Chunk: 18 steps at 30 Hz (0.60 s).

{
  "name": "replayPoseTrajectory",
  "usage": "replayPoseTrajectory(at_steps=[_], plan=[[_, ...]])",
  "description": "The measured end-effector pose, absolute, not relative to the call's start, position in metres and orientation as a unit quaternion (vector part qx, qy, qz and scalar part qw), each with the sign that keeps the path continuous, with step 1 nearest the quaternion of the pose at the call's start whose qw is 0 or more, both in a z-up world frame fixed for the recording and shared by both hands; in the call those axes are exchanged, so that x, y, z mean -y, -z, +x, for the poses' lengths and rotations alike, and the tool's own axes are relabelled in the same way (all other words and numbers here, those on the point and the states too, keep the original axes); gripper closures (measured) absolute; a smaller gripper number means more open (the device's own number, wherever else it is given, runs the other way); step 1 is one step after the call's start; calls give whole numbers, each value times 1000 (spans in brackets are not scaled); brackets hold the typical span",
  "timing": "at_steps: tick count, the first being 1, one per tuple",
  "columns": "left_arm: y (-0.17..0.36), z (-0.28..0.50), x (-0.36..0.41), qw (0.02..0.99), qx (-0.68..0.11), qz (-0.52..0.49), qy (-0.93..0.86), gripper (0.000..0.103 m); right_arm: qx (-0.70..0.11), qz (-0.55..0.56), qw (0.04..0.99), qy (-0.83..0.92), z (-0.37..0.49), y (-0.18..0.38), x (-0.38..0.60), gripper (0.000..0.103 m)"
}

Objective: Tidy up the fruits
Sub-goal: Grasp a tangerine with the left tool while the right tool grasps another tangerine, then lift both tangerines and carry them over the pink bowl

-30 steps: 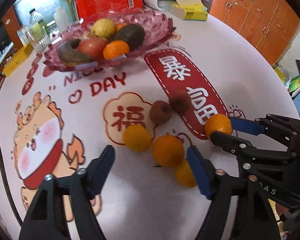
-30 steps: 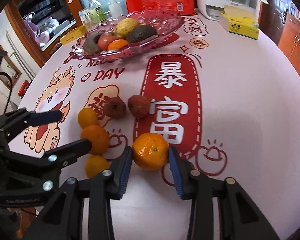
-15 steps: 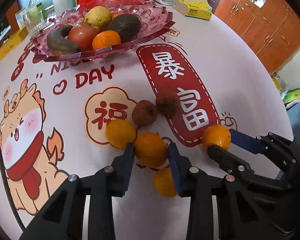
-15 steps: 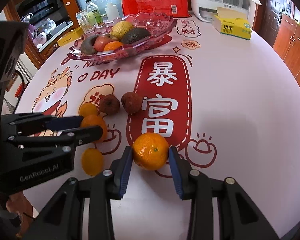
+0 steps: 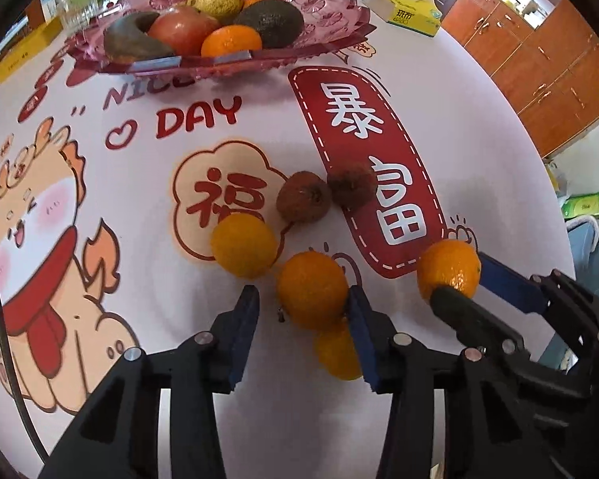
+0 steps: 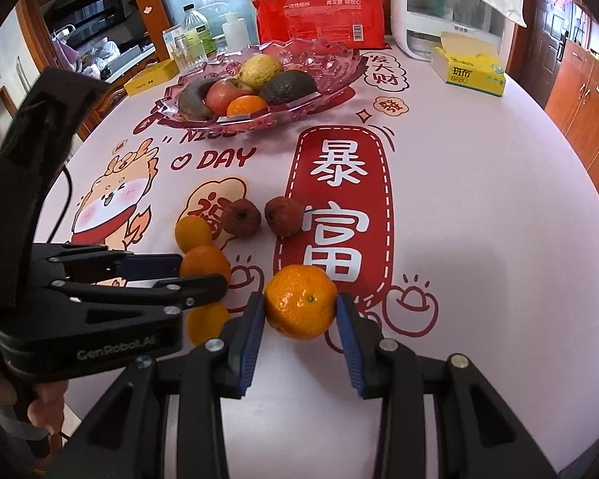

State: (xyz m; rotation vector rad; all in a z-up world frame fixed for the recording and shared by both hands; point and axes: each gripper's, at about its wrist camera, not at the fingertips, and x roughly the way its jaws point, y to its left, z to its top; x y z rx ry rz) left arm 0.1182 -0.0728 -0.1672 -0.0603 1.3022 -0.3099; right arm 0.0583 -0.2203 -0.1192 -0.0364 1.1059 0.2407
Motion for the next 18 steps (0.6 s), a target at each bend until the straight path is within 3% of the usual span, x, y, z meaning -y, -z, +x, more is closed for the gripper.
replayPoseTrajectory(at_steps=[2,8,18], plan=[[167,117,75,788,-598,-28,147,70,-524,-19,844,-114,56,119,219,66],[141,110,69,811,-569,-13,135,71,-515,-20,849,-113,54,108,216,66],[37,108,29,861,-498,-6,105,71,-460,-31,876,-141,59,43,189,66]])
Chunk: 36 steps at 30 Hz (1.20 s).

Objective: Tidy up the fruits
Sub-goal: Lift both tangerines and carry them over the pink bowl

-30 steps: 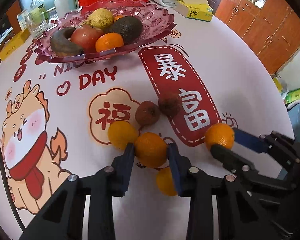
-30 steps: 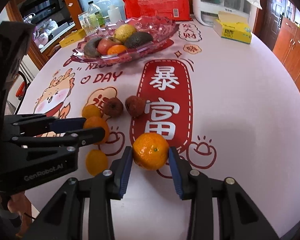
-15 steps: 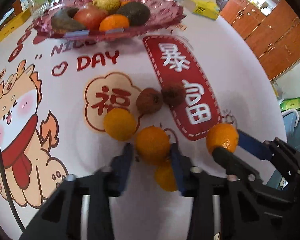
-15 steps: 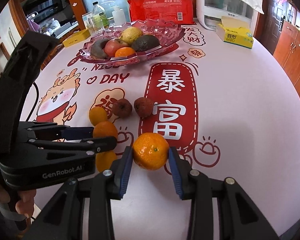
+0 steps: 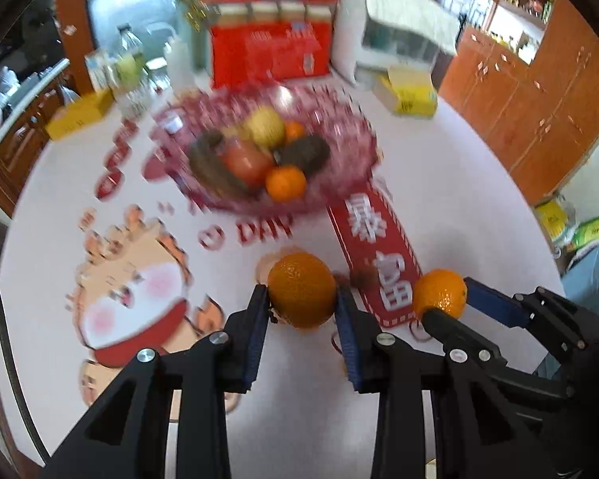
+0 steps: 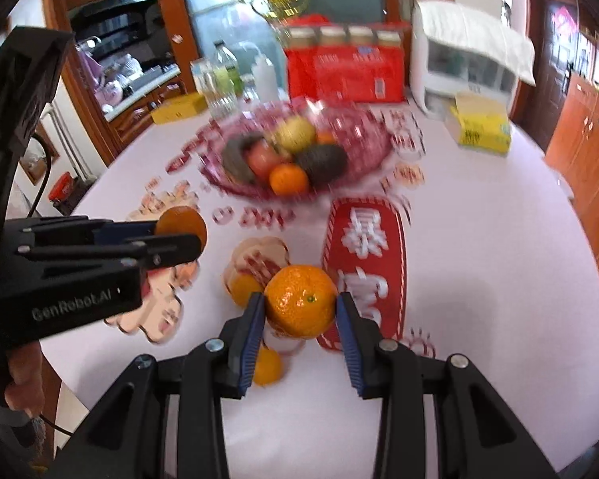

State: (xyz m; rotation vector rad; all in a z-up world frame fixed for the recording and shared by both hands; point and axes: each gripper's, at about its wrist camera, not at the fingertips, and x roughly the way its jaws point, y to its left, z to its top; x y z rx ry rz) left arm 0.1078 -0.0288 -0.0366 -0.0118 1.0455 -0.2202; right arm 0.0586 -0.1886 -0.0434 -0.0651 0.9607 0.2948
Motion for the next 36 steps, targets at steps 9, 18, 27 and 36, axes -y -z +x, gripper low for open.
replayPoseTrajectory(at_steps=[9,18,27,36], plan=[[-70,123,-15,909,-410,5,77,71,-381,-38,909,-165,84,-44,163,66],[-114,162,-44,925,-373,7,67,71,-321,-50,933,-157,126,-101,146,66],[-62,224,-34,902,-422,14,89,71,-354,-25,929,-108,191,-84,141,66],[17,296,-27,872,-478,24,102,71,-424,-11,904,-58,260,-11,145,66]])
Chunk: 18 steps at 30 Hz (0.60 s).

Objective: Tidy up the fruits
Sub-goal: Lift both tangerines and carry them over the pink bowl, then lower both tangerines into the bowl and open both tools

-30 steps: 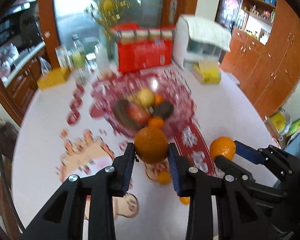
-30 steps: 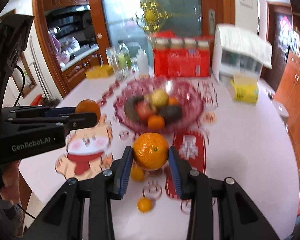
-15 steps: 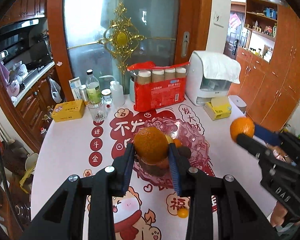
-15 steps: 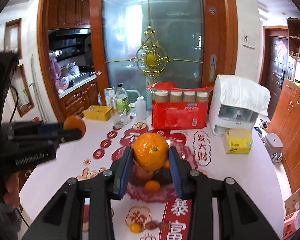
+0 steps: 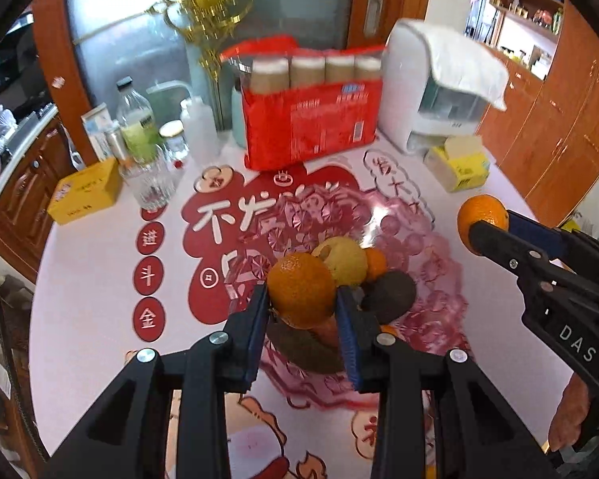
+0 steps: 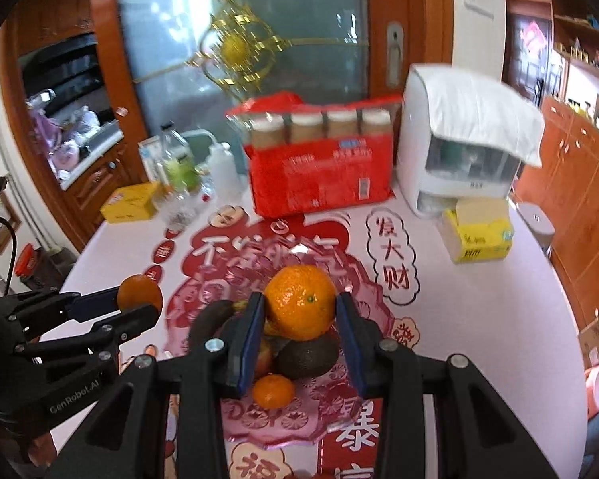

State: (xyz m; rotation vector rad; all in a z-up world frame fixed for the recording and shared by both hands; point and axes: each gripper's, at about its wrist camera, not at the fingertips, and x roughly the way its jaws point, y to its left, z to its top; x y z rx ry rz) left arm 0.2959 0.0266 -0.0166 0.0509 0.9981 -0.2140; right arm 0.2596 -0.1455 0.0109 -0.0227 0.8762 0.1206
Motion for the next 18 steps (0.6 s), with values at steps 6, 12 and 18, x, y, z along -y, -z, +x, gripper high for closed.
replayPoseTrajectory(at_steps=[6,12,18], plan=[[66,327,-17,850,-514,30,107,71,-469,0,882,-43,287,36,150,66],[100,344,-10,837,-535,35,106,71,-503,0,863,-39,298,70,151,66],[111,346,-9,836,-536,44,106,70,-522,-3,852,-44,303,90,148,66]])
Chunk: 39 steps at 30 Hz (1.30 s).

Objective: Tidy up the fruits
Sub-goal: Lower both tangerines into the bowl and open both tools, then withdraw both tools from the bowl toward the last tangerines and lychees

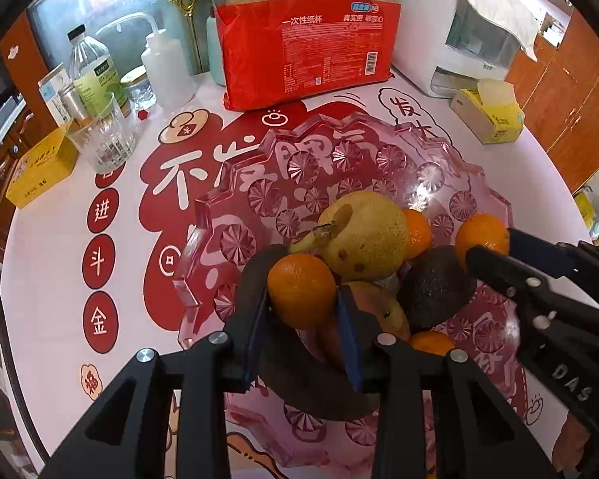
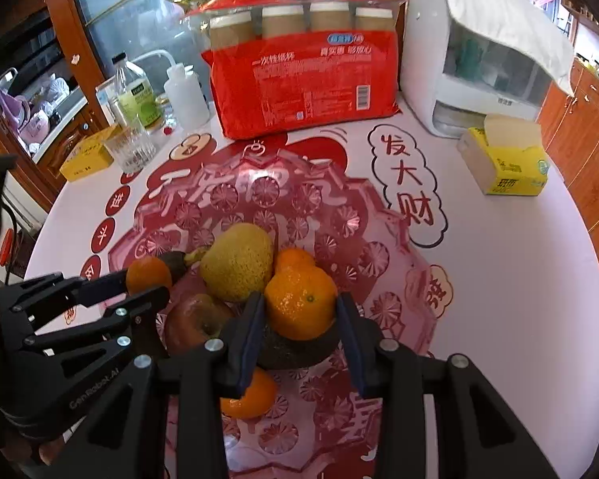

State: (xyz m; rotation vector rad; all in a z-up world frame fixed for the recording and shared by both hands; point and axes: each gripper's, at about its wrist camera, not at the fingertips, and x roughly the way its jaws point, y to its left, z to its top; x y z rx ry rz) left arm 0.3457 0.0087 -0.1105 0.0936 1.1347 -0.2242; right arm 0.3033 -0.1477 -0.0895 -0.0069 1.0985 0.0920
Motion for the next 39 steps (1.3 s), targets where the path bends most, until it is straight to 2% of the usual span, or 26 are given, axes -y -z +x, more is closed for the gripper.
replayPoseTrajectory(at_steps=[6,11,21,39], plan=[[113,344,-6,836,-536,52,106,68,-519,-18,854,-42,303,95,141,64],[111,339,-8,839,-532,56,96,39,-519,-10,853,-49,302,94,142,64],[100,332,-21,846,-525,50,74,12,-518,18,853,-63,293,88,146,64],[54,285,-26,863,-496,58,68,9,-494,9,867,-66,252,51,142,58]])
